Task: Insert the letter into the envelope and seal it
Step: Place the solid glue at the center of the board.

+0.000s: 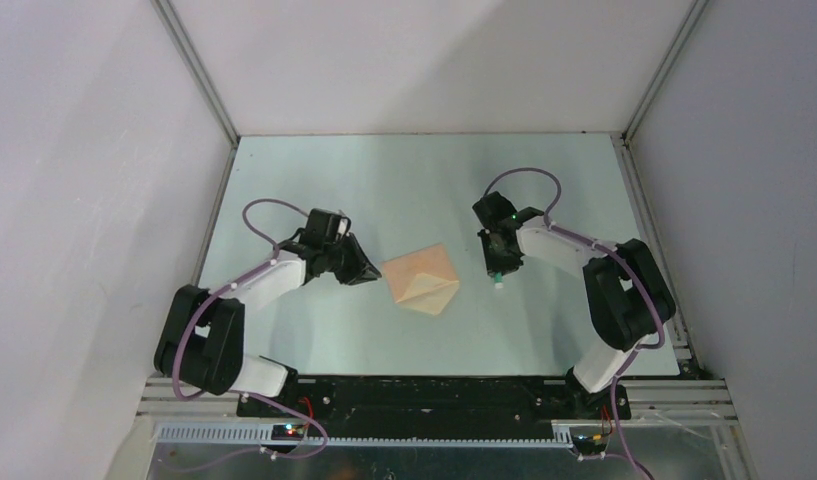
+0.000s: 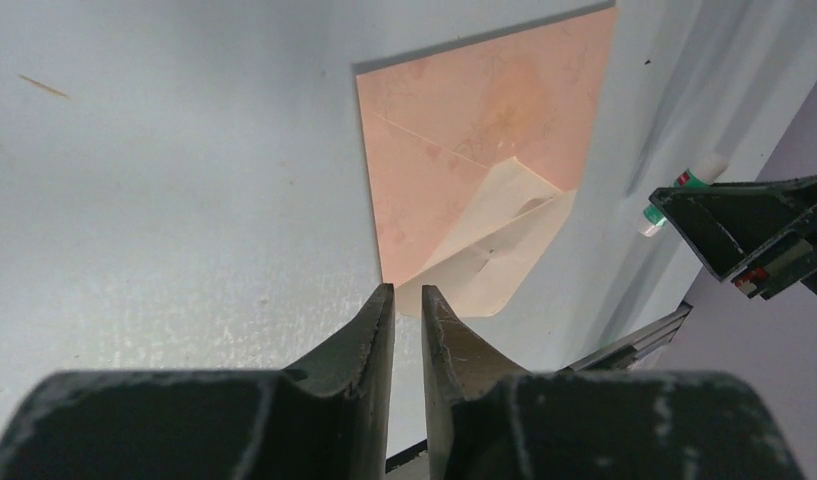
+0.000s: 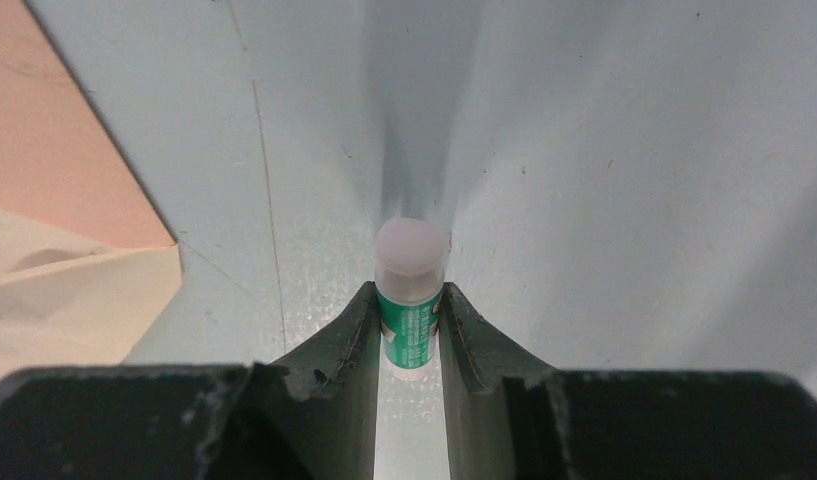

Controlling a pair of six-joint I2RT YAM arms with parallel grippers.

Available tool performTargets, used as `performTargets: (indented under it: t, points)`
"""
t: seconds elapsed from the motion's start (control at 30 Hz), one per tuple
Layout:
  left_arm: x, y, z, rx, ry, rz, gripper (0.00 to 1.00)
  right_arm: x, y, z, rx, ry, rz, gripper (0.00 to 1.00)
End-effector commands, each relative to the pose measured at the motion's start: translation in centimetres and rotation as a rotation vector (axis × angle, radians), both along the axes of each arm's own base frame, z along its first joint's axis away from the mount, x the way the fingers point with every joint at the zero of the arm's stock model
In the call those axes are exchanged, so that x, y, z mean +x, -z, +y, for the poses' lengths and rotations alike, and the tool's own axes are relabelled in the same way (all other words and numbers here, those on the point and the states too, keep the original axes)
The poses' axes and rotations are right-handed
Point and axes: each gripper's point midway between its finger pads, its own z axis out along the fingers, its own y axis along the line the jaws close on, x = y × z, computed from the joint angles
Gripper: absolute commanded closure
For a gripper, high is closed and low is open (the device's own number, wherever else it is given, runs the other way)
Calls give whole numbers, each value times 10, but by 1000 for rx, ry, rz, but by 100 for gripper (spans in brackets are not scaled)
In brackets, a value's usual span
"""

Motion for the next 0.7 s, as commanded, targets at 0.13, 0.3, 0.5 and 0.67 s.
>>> performTargets:
  t: [0.13,0.3,0.5,0.67]
  points:
    - [19,-31,8,7,1,-106,78,11,-12,11,72,-62,-65,100]
    - [22,-29,11,15,-2,-97,76,8,-3,2,30,-52,-32,100]
    - [22,-29,11,12,-2,-96,76,3,20,-6,-1,-9,37,100]
    - [19,-27,12,13,-4,-93,76,2,27,-4,7,-4,54,99]
